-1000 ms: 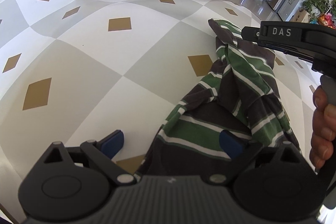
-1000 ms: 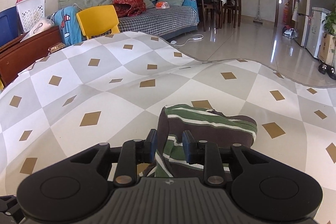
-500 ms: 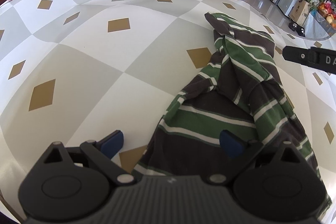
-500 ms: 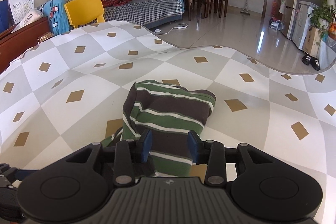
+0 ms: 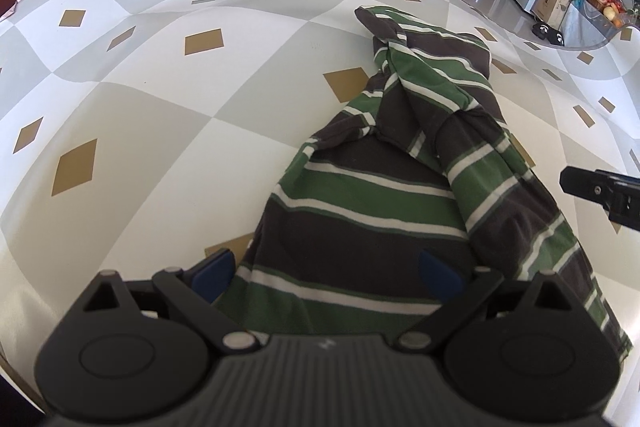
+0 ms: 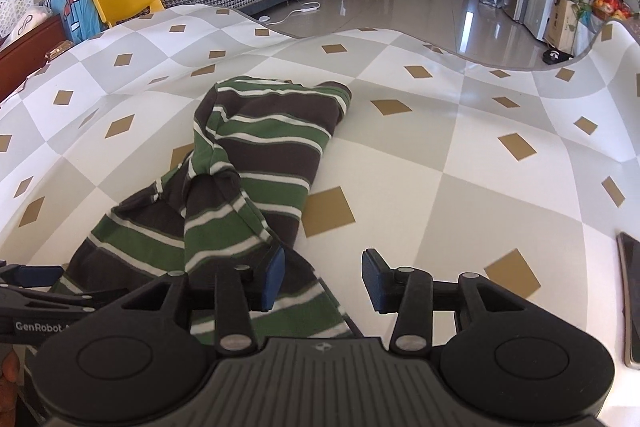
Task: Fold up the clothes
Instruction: 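Open the right gripper and withdraw it from the folded shirt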
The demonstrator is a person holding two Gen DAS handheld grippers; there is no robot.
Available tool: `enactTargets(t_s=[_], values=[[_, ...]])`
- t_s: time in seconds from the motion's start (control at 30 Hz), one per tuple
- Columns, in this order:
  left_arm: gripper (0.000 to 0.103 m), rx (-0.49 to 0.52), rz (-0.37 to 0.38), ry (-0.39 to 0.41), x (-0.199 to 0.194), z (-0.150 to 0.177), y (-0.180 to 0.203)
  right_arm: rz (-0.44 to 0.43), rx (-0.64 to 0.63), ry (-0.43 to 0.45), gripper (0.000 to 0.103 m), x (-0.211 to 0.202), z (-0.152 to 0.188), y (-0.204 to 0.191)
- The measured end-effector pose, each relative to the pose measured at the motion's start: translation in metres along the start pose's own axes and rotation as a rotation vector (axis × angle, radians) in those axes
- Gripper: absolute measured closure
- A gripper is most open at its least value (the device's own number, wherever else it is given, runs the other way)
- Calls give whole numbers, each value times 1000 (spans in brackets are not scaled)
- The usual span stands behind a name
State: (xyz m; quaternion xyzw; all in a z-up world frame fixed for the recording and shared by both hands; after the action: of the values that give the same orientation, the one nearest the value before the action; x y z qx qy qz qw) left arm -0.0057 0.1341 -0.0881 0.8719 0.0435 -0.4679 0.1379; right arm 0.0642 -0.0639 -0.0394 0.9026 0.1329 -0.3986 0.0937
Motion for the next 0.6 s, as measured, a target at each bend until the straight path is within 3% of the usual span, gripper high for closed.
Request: enactTargets(t_s=[0.6], values=[[3, 142, -7, -32, -7, 27, 31, 147, 226, -131, 57, -33, 82, 53]])
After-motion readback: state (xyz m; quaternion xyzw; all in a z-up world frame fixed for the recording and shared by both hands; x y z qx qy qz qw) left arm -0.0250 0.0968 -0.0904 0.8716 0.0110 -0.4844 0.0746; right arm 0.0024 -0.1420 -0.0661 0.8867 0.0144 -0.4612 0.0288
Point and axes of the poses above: each gripper's, at about its wrist camera, not at the fingertips, and x roughly the way its jaws point, y to its right, z to its underside, the point moved 9 cm from there along x, roughly the way its jaws point, and after that the axes turned 5 degrees about z, right-handed, at the moved point
